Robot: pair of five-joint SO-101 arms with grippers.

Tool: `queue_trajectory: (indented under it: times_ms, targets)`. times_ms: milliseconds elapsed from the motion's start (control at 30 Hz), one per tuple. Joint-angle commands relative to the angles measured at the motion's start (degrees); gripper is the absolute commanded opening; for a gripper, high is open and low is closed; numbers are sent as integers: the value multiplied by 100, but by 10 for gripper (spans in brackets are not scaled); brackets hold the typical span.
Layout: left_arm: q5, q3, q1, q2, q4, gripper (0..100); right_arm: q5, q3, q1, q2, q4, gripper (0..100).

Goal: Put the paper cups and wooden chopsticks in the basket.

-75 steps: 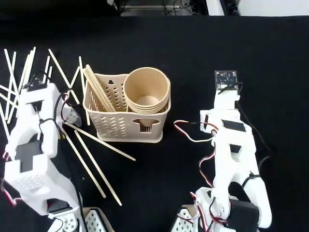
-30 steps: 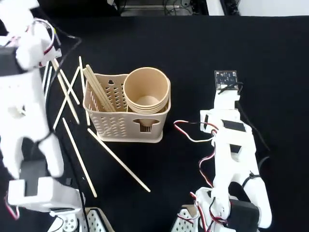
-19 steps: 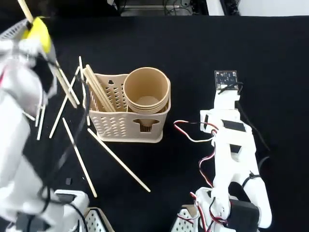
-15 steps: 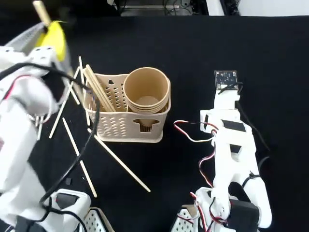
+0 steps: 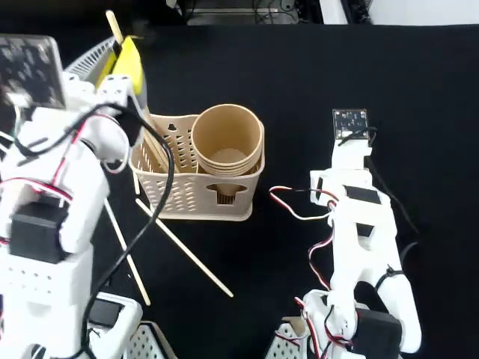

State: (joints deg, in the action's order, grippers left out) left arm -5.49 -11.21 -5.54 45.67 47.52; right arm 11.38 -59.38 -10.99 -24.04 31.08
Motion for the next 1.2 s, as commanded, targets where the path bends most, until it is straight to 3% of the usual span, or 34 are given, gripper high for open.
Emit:
queue_trajectory:
  times_ms: [0, 100, 167, 267, 467, 633, 767, 933, 1167]
  targets:
    - [-18, -1631, -66, 809, -1081, 27, 62, 31, 79, -163, -97, 35]
    - [0, -2325, -40, 1257, -1108, 37, 62, 31, 79, -163, -97, 35]
    - [-44, -2510, -13, 1451, -677, 123, 62, 31, 79, -163, -97, 35]
    - [-747, -2492, 136, 1582, 176, 251, 62, 31, 79, -163, -97, 35]
    - [-1398, -2105, 760, 1574, 1178, 252, 62, 31, 79, -154, -97, 35]
    - [-1890, -2035, 2123, 1538, 2620, 253, 62, 31, 79, -163, -97, 35]
    - [-1873, -2738, 2800, 1160, 2347, 256, 62, 31, 79, -163, -97, 35]
    - [-1618, -3310, 2730, -229, 1749, 254, 62, 31, 79, -163, -97, 35]
    - [-1626, -2923, 2721, -2734, 1442, 252, 62, 31, 79, -163, -97, 35]
